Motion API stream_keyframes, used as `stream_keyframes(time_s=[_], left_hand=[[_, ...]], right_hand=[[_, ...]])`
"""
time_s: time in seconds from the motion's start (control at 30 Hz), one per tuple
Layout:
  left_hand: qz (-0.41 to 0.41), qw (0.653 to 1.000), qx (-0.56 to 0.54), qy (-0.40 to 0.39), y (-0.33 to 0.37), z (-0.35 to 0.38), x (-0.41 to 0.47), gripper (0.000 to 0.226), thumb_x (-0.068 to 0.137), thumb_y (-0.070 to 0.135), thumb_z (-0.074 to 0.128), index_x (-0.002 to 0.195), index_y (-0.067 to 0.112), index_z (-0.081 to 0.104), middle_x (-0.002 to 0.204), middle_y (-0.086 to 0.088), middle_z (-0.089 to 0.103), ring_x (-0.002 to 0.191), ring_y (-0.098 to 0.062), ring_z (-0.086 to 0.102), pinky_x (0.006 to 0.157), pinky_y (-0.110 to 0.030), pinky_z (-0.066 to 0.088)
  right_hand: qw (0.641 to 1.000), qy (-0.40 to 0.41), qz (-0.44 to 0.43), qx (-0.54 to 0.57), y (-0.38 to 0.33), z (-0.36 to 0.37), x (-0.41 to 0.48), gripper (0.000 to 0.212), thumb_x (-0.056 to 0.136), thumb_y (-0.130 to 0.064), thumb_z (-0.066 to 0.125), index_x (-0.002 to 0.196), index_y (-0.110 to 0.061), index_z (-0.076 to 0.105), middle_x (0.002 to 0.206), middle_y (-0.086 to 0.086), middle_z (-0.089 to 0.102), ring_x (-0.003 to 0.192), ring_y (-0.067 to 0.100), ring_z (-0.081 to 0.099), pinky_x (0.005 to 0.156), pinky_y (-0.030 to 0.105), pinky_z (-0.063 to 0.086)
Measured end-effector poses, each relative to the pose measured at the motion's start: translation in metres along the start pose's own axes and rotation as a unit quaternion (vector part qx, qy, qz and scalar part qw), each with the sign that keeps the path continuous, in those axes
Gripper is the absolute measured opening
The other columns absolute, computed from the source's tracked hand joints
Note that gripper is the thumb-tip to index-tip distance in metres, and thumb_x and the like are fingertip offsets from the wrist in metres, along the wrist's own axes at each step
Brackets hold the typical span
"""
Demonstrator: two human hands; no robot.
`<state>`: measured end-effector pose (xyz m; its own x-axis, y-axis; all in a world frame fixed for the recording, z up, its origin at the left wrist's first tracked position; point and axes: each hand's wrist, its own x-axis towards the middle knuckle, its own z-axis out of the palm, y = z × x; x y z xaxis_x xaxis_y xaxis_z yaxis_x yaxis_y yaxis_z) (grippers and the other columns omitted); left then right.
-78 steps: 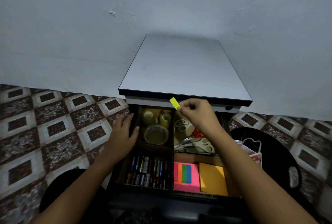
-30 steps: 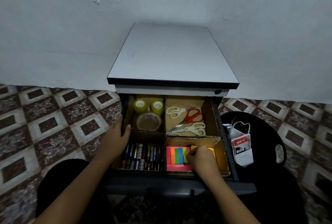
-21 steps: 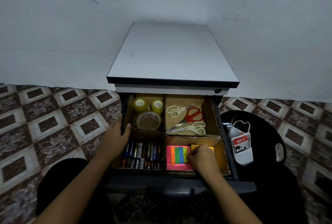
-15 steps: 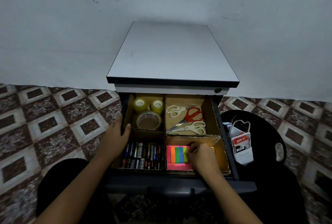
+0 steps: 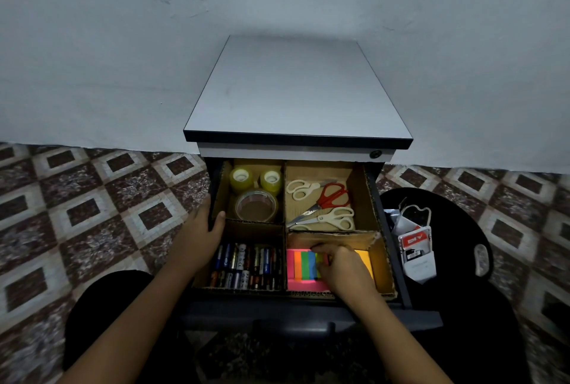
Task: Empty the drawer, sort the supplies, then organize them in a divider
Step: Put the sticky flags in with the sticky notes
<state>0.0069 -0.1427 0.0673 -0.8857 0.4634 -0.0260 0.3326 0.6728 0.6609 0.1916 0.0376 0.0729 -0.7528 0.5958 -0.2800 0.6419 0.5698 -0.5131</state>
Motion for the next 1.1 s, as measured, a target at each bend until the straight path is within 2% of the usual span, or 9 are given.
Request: stream_keyframes(time_s=[0.2,0.47,0.83,0.97,1.1], left_hand=[[0.002,1.000,-0.002,-0.001,-0.0006,0.0003,-0.0002,0.060,0.098,0.042,0.036,0.150,0.019,0.017,0.154,-0.009,0.027,0.140,-0.026,0.028,0.110,-0.043,0.031],[-0.002,1.000,-0.004,-0.003,-0.0005,0.0004,-0.0004,0.060,0.098,0.043,0.035,0.150,0.020,0.016,0.154,-0.009,0.026,0.140,-0.025,0.027,0.111,-0.043,0.030],[-0.007,1.000,0.002,-0.007,-0.0010,0.0002,-0.0002,0.061,0.098,0.044,0.034,0.151,0.022,0.013,0.153,-0.010,0.027,0.141,-0.027,0.026,0.110,-0.045,0.031],[-0.002,1.000,0.000,-0.003,-0.0008,0.0003,0.0002,0.060,0.098,0.043,0.035,0.150,0.020,0.015,0.152,-0.011,0.029,0.138,-0.028,0.030,0.108,-0.044,0.033],[0.002,1.000,-0.003,0.000,-0.0007,0.0006,0.0002,0.060,0.098,0.041,0.036,0.150,0.019,0.016,0.152,-0.011,0.030,0.137,-0.028,0.033,0.107,-0.043,0.035]], right_hand=[[1.000,0.000,0.005,0.004,0.0022,0.0004,0.0015,0.036,0.089,-0.019,0.056,0.120,-0.036,0.060,0.128,0.006,0.051,0.100,0.021,0.062,0.087,0.025,0.045],[1.000,-0.018,0.002,-0.017,0.0013,0.0014,0.0032,0.040,0.090,-0.024,0.053,0.127,-0.038,0.055,0.134,0.007,0.045,0.107,0.023,0.059,0.091,0.027,0.045],[1.000,-0.011,-0.012,-0.007,0.0039,0.0035,0.0047,0.037,0.087,-0.024,0.057,0.122,-0.037,0.059,0.129,0.005,0.052,0.110,0.020,0.056,0.092,0.026,0.044],[1.000,-0.007,-0.007,0.000,0.0065,0.0003,0.0027,0.047,0.082,-0.026,0.067,0.128,-0.030,0.055,0.130,0.004,0.052,0.110,0.020,0.056,0.091,0.023,0.042],[0.999,-0.039,-0.021,-0.023,0.0055,-0.0020,0.0006,0.063,0.075,-0.027,0.075,0.132,-0.028,0.049,0.131,0.007,0.045,0.117,0.022,0.050,0.096,0.023,0.040]])
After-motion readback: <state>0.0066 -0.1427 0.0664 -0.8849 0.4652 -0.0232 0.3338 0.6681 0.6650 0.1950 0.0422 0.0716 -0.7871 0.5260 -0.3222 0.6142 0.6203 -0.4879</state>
